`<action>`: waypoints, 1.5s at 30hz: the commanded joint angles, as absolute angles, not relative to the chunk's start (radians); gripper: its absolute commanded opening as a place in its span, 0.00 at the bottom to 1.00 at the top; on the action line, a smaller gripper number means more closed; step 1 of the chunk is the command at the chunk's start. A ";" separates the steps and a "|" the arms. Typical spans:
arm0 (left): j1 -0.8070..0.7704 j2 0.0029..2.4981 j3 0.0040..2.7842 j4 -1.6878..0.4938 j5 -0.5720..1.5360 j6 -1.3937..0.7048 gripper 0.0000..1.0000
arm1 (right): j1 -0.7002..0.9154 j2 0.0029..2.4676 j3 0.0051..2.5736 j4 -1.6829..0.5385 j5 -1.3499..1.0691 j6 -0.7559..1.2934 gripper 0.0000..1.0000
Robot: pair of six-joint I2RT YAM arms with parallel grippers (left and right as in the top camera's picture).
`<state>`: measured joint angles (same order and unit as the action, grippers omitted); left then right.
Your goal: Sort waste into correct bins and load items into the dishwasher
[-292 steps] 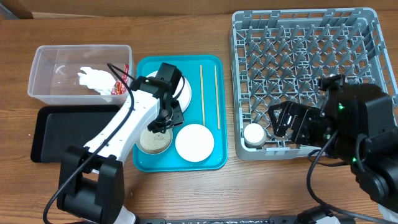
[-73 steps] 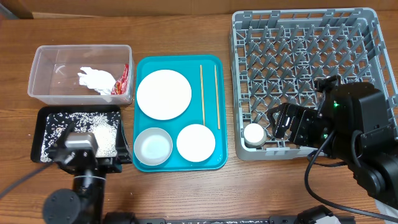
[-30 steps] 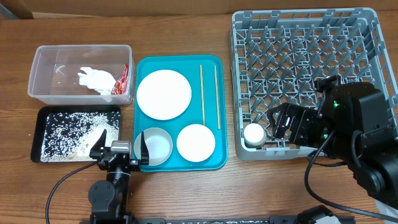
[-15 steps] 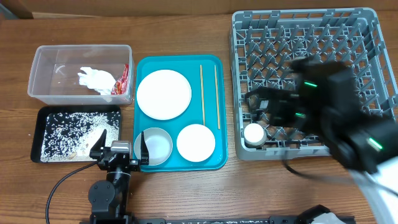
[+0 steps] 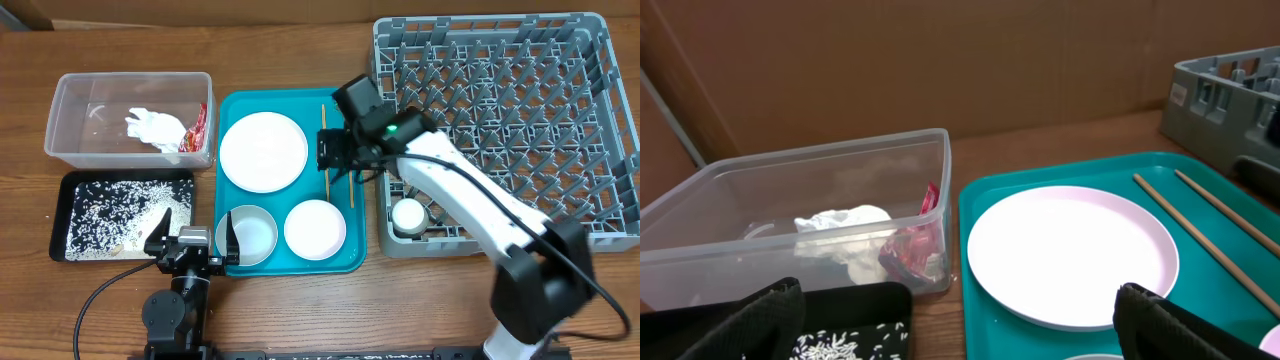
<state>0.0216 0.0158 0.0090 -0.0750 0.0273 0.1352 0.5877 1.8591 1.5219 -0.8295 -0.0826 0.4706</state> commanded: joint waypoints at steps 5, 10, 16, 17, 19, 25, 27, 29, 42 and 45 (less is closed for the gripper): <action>0.025 0.004 0.005 -0.075 0.042 0.154 1.00 | 0.582 2.026 1.526 -0.756 0.050 0.455 0.52; 0.025 0.004 0.005 -0.075 0.042 0.154 1.00 | 0.586 2.091 1.526 -0.726 0.015 0.456 0.51; 0.025 0.004 0.005 -0.075 0.042 0.154 1.00 | 0.607 2.110 1.526 -0.696 -0.010 0.500 0.49; 0.025 0.004 0.005 -0.075 0.042 0.154 1.00 | 0.612 2.112 1.526 -0.695 -0.010 0.503 0.47; 0.025 0.004 0.005 -0.075 0.042 0.154 1.00 | 0.622 2.122 1.525 -0.696 -0.009 0.525 0.46; 0.025 0.004 0.005 -0.075 0.042 0.154 1.00 | 0.661 2.186 1.525 -0.688 0.003 0.528 0.36; 0.025 0.004 0.005 -0.075 0.042 0.154 1.00 | 0.669 2.217 1.525 -0.696 0.017 0.535 0.25; 0.025 0.004 0.005 -0.075 0.042 0.154 1.00 | 0.667 2.223 1.526 -0.734 0.074 0.599 0.08; 0.025 0.004 0.005 -0.075 0.042 0.154 1.00 | 0.625 2.051 1.727 -0.924 0.078 0.569 0.04; 0.025 0.004 0.005 -0.075 0.042 0.154 1.00 | 0.594 1.969 1.763 -0.942 0.077 0.541 0.04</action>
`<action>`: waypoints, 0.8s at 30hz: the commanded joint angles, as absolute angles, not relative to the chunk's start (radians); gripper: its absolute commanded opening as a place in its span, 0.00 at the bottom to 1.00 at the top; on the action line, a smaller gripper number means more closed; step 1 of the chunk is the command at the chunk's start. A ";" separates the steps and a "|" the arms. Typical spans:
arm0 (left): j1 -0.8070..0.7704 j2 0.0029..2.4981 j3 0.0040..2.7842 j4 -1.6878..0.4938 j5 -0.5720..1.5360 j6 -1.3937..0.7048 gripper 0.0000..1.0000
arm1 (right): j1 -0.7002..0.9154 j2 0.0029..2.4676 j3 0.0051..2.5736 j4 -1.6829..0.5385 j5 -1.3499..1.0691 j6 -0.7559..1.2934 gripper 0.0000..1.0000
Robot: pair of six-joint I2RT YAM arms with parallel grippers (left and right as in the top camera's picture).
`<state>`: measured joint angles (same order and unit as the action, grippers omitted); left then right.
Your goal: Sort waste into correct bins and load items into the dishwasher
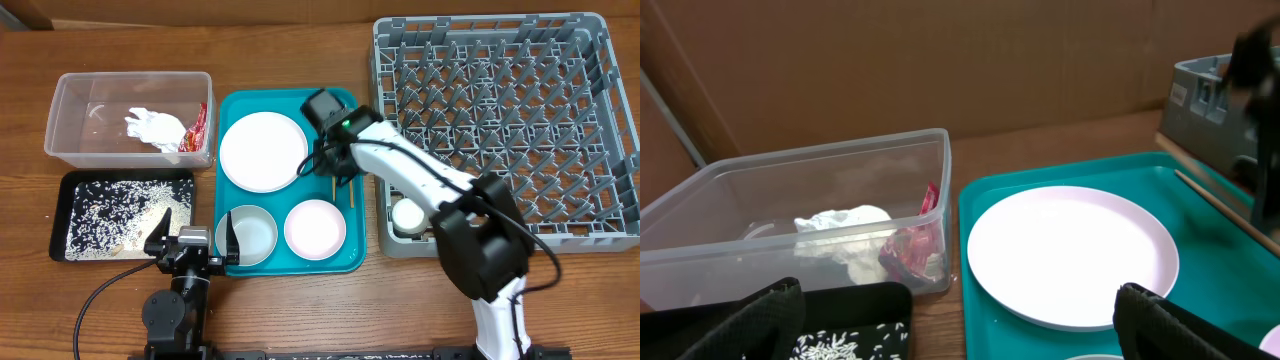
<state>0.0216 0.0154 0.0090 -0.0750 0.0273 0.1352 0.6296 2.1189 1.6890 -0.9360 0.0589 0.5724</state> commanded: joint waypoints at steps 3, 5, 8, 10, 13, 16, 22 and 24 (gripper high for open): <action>0.025 0.004 0.005 -0.075 0.042 0.154 1.00 | 0.532 1.863 1.768 -0.949 0.077 0.435 0.04; 0.025 0.004 0.005 -0.075 0.042 0.154 1.00 | 0.473 1.829 1.768 -0.985 0.077 0.314 0.04; 0.025 0.004 0.005 -0.075 0.042 0.154 1.00 | 0.425 1.841 1.758 -1.026 0.054 0.163 0.04; 0.025 0.004 0.005 -0.075 0.042 0.154 1.00 | 0.402 1.853 1.730 -1.028 0.015 0.061 0.04; 0.025 0.004 0.005 -0.075 0.041 0.154 1.00 | 0.384 1.882 1.662 -0.999 0.023 -0.007 0.04; 0.025 0.004 0.005 -0.075 0.042 0.154 1.00 | 0.380 1.907 1.628 -0.974 0.024 0.004 0.04; 0.025 0.004 0.005 -0.075 0.042 0.154 1.00 | 0.380 1.933 1.628 -0.962 0.071 0.087 0.11; 0.025 0.004 0.005 -0.075 0.042 0.154 1.00 | 0.380 1.932 1.630 -0.958 0.086 0.091 0.04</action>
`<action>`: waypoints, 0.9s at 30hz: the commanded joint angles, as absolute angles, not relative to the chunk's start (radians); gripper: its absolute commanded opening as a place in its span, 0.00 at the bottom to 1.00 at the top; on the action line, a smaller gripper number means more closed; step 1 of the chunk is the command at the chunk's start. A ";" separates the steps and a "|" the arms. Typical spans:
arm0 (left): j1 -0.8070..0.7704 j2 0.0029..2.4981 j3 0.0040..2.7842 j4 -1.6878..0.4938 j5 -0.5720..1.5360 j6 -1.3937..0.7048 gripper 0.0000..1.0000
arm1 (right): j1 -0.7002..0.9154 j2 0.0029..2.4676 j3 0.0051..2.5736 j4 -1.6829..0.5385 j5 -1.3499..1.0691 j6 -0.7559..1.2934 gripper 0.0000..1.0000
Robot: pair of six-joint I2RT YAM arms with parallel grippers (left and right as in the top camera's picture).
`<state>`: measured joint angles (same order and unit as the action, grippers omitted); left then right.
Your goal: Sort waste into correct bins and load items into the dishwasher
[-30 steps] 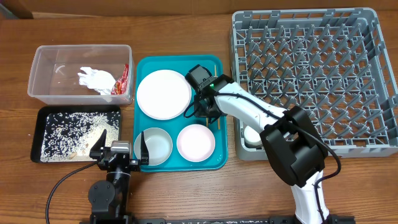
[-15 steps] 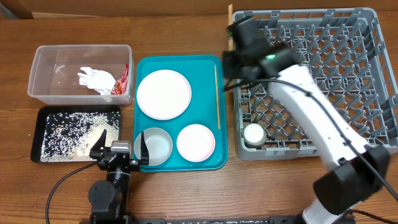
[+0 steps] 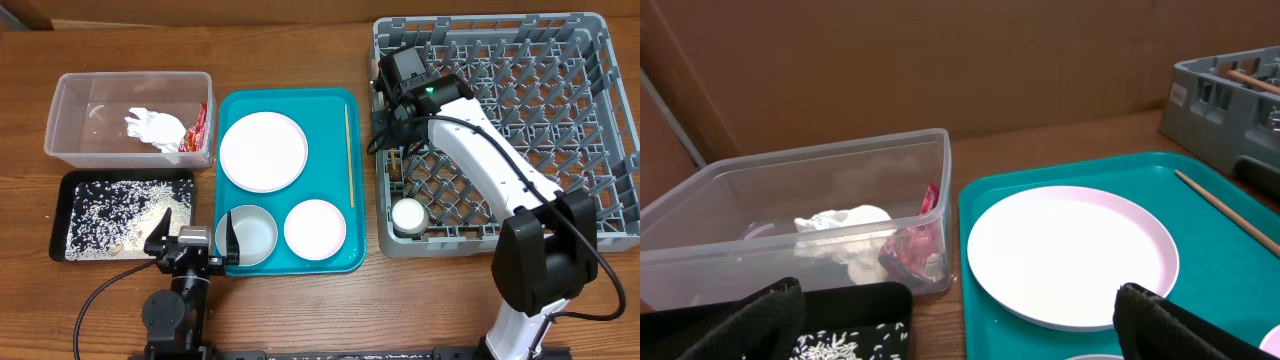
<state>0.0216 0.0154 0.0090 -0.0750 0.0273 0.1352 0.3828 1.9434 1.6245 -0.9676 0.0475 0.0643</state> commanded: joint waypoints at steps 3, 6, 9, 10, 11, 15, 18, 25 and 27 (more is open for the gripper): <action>0.025 0.004 0.005 -0.075 0.042 0.154 1.00 | 0.378 1.932 1.630 -0.960 0.090 0.127 0.04; 0.025 0.004 0.005 -0.075 0.042 0.154 1.00 | 0.372 1.932 1.630 -0.952 0.088 0.166 0.04; 0.025 0.004 0.005 -0.075 0.042 0.154 1.00 | 0.372 1.930 1.630 -0.952 0.086 0.168 0.04; 0.025 0.004 0.005 -0.075 0.042 0.154 1.00 | 0.379 1.923 1.631 -0.956 0.081 0.168 0.04; 0.025 0.004 0.005 -0.075 0.041 0.154 1.00 | 0.387 1.911 1.633 -0.959 0.064 0.168 0.04; 0.025 0.004 0.005 -0.075 0.042 0.154 1.00 | 0.439 1.845 1.651 -0.955 -0.052 0.161 0.06; 0.025 0.004 0.005 -0.075 0.042 0.154 1.00 | 0.496 1.817 1.653 -0.949 -0.115 0.177 0.27; 0.025 0.004 0.005 -0.075 0.042 0.154 1.00 | 0.641 1.885 1.579 -0.917 0.001 0.351 0.66; 0.025 0.004 0.005 -0.075 0.042 0.154 1.00 | 0.665 1.926 1.542 -0.875 0.086 0.385 0.65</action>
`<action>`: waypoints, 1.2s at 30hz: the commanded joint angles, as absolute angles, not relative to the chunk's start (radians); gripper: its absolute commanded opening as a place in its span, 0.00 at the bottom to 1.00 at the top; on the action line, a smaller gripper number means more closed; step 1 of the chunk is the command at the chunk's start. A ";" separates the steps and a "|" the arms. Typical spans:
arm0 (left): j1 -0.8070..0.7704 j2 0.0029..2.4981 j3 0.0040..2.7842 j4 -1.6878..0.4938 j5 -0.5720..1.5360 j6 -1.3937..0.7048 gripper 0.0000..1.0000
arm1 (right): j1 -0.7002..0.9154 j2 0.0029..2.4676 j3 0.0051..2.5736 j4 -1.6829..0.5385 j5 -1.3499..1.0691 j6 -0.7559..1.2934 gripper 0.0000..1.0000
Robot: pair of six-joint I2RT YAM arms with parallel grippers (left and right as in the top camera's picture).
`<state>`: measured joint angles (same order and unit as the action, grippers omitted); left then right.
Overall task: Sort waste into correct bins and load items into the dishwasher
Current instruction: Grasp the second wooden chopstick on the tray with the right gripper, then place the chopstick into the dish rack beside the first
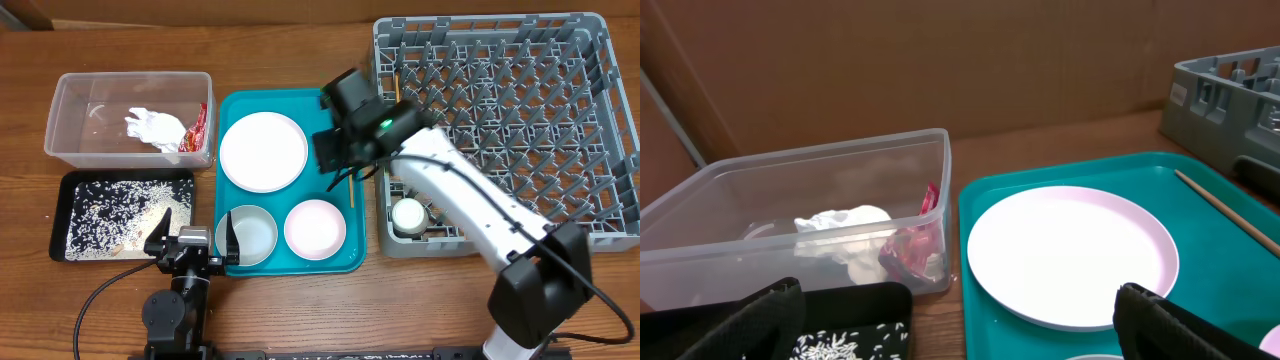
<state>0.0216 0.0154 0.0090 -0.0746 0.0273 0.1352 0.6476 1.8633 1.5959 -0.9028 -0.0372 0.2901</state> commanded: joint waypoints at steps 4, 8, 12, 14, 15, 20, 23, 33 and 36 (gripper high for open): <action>0.025 0.004 0.005 -0.075 0.042 0.154 1.00 | 0.671 2.006 1.516 -0.826 0.183 0.398 0.59; 0.025 0.004 0.005 -0.075 0.042 0.154 1.00 | 0.636 2.082 1.516 -0.779 0.197 0.397 0.54; 0.025 0.004 0.005 -0.075 0.042 0.154 1.00 | 0.609 2.125 1.515 -0.760 0.163 0.393 0.50; 0.025 0.004 0.005 -0.075 0.042 0.154 1.00 | 0.600 2.140 1.515 -0.756 0.120 0.393 0.40; 0.025 0.004 0.005 -0.075 0.042 0.154 1.00 | 0.599 2.147 1.515 -0.753 0.100 0.393 0.32; 0.025 0.004 0.005 -0.075 0.042 0.154 1.00 | 0.601 2.153 1.512 -0.753 0.023 0.393 0.04; 0.025 0.004 0.005 -0.075 0.042 0.154 1.00 | 0.607 2.149 1.535 -0.776 0.020 0.394 0.04; 0.025 0.006 0.005 -0.075 0.042 0.154 1.00 | 0.566 1.979 1.790 -0.954 0.025 0.392 0.04; 0.025 0.006 0.005 -0.075 0.042 0.154 1.00 | 0.513 1.909 1.831 -0.981 0.024 0.367 0.04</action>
<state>0.0216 0.0158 0.0090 -0.0750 0.0273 0.1352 0.5747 2.0476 1.7565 -0.9672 0.0216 0.3912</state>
